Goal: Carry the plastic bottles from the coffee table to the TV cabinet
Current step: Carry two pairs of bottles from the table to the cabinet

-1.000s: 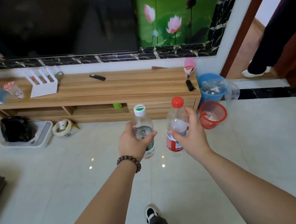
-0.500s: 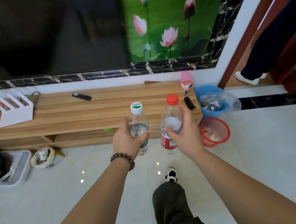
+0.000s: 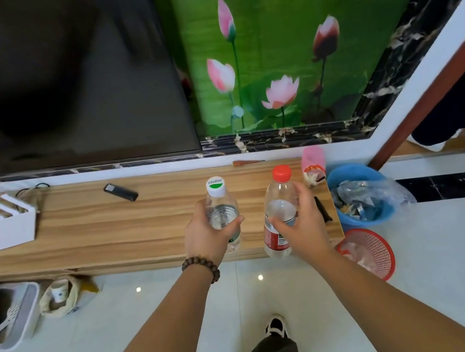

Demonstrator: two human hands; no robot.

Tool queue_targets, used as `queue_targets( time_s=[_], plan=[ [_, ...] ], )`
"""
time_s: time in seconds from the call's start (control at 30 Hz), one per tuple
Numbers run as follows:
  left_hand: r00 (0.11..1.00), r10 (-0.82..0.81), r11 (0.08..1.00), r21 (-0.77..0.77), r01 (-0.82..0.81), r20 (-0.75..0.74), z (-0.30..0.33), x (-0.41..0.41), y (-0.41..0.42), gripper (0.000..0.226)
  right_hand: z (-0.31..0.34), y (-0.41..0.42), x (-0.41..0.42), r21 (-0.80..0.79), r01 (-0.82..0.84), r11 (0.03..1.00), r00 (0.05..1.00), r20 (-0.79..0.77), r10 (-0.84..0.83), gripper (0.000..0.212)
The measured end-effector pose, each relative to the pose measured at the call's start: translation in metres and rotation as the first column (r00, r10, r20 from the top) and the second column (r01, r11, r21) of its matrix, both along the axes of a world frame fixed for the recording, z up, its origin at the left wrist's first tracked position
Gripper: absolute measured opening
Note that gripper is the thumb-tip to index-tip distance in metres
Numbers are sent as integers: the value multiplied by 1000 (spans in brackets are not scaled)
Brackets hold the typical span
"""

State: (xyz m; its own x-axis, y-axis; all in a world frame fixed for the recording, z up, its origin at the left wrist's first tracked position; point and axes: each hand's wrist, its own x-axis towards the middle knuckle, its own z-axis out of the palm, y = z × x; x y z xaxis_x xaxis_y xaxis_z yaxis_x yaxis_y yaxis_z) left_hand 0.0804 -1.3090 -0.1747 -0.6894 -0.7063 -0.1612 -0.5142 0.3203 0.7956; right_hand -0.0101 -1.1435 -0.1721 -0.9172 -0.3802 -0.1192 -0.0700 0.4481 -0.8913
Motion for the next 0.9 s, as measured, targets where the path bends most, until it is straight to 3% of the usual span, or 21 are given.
queue_targets(
  time_s=[0.23, 0.43, 0.7, 0.9],
  plan=[
    [1000, 6, 1000, 12, -6, 27, -45, -64, -40, 72, -50, -40, -62, 11, 30, 999, 999, 21, -30, 78],
    [999, -32, 999, 3, 32, -28, -138, -123, -79, 72, -143, -77, -115, -33, 49, 998, 999, -22, -49, 80],
    [992, -34, 996, -88, 23, -122, -280, -196, -138, 73, -291, -127, -184, -137, 51, 989, 976, -201, -78, 82],
    [978, -59, 986, -165, 25, -202, -338, -237, -157, 79, -342, -156, -221, -192, 10, 981, 944, -323, -73, 82]
  ],
)
